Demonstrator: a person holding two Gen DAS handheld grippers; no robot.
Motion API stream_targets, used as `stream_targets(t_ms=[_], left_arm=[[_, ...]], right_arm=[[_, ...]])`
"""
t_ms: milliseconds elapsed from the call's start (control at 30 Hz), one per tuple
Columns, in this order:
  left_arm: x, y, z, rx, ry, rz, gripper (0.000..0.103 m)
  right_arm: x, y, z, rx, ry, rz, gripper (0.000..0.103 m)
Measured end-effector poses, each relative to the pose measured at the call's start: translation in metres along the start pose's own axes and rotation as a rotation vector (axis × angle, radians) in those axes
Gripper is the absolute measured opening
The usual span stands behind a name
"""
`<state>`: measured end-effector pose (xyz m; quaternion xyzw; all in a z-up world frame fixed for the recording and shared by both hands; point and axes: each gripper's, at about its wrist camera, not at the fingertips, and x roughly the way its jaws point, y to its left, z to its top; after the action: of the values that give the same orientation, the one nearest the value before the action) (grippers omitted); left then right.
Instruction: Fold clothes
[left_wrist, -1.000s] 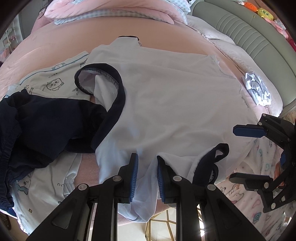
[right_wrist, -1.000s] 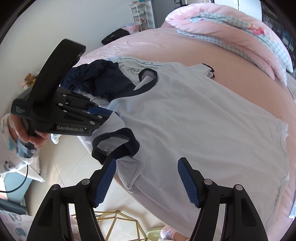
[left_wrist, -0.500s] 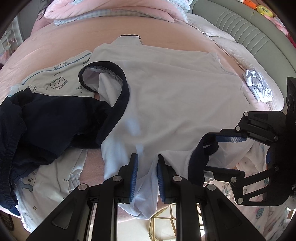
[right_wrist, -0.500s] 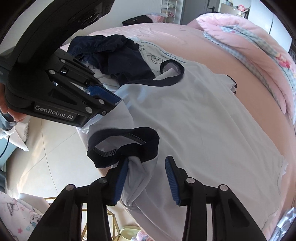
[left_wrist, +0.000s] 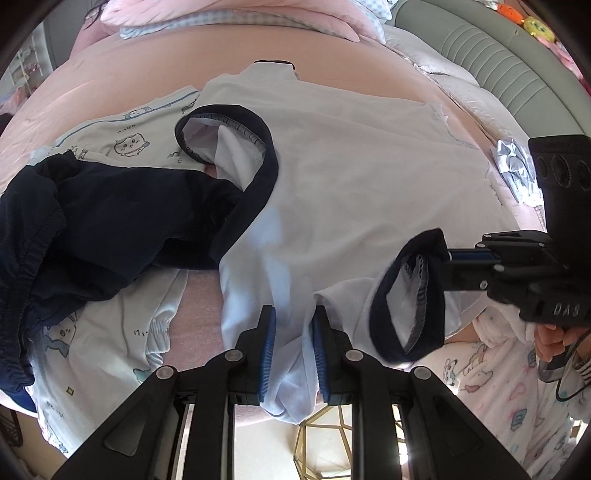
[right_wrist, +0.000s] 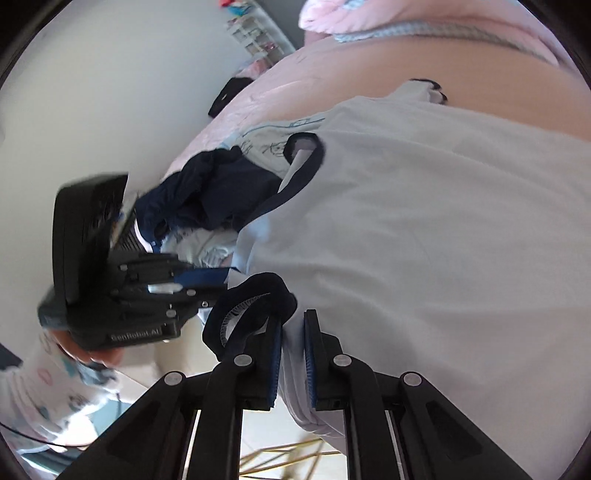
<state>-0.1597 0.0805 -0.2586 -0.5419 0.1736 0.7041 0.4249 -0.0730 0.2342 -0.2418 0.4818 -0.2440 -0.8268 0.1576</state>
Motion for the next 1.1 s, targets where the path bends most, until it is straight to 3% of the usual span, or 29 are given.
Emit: stream_targets(t_ms=[467,600,800,1100], left_arm=[[-0.016,-0.015,-0.01,0.018,-0.019,0.024,0.018],[-0.022,-0.032,-0.005,0.085,-0.041,0.037,0.018],[-0.006,-0.054,0.005,0.176,0.004,0.114,0.018],[0.016,-0.055,0.021,0.143,0.051,0.114,0.018]], right_arm=[[-0.004,-0.043,-0.008,0.242,-0.023,0.053,0.009],[-0.003,-0.045,-0.01,0.25,-0.015,0.031,0.009],[0.0,-0.047,-0.012,0.275,0.009,-0.009,0.009],[0.001,-0.03,-0.001,0.232,0.053,-0.127,0.009]])
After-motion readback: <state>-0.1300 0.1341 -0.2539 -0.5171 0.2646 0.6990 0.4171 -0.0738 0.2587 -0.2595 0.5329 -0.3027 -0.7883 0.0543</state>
